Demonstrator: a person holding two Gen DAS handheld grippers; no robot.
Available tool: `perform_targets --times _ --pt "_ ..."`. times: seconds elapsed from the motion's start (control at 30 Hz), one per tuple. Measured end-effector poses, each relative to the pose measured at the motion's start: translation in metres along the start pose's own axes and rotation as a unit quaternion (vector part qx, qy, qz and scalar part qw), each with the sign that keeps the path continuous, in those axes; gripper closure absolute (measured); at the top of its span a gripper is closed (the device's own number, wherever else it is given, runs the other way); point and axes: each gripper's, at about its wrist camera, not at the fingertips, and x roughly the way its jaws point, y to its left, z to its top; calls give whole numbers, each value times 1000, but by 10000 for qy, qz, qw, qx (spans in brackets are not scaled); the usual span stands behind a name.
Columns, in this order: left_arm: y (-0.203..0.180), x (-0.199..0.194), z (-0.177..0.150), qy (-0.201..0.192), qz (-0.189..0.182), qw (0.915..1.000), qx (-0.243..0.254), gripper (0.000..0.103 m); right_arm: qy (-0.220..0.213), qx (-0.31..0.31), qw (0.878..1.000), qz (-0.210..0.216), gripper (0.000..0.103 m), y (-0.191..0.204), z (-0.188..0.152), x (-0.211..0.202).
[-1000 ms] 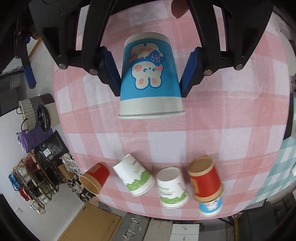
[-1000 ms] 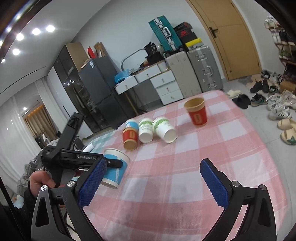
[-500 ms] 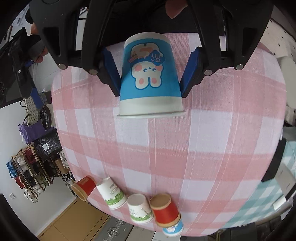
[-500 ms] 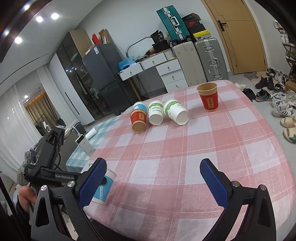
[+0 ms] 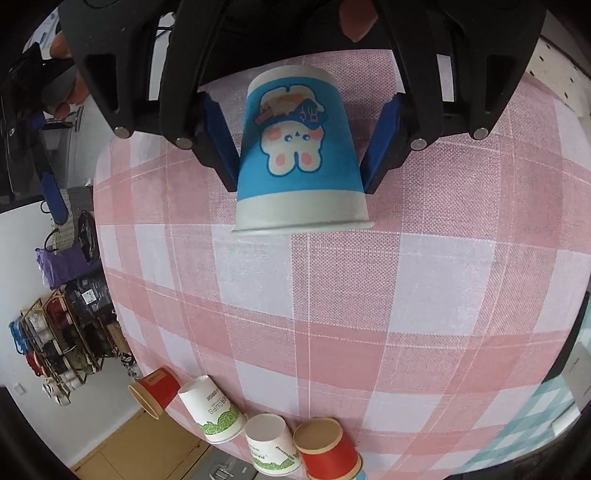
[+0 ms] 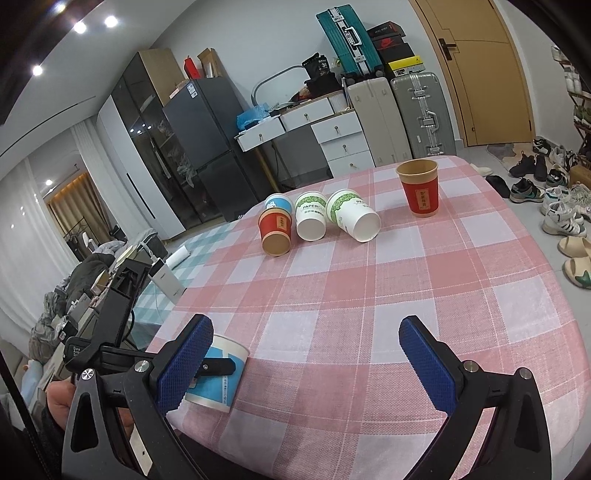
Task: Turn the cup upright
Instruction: 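Carry the blue rabbit cup with the left gripper and set it down, then grasp the blue rabbit cup with the right gripper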
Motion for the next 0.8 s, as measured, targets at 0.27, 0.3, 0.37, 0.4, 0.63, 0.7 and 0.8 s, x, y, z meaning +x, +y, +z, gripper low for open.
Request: perform_targets --times 0.27,0.3,0.37,0.4,0.63,0.7,0.8 --pt "-5 -35 5 -678 148 9973 233 22 -21 -92 9999 89 0 10 -1 -1" --pt "-6 -43 4 -794 125 9965 252 22 -25 -99 9999 107 0 11 -1 -1" --pt "-7 -60 3 -1058 46 9940 259 22 -37 -134 9998 136 0 15 0 -2" --pt "-8 -68 2 -1201 87 9924 267 21 -40 -155 9997 161 0 17 0 -3" --pt "-15 -132 -28 -2551 590 9630 642 6 -90 -443 9981 431 0 44 0 -10" --pt "-14 -146 -39 -2824 629 9551 644 1 -115 -535 9972 504 0 54 0 -12" --pt "-17 -161 -55 -3110 850 9436 754 1 -146 -638 9960 603 0 64 0 -15"
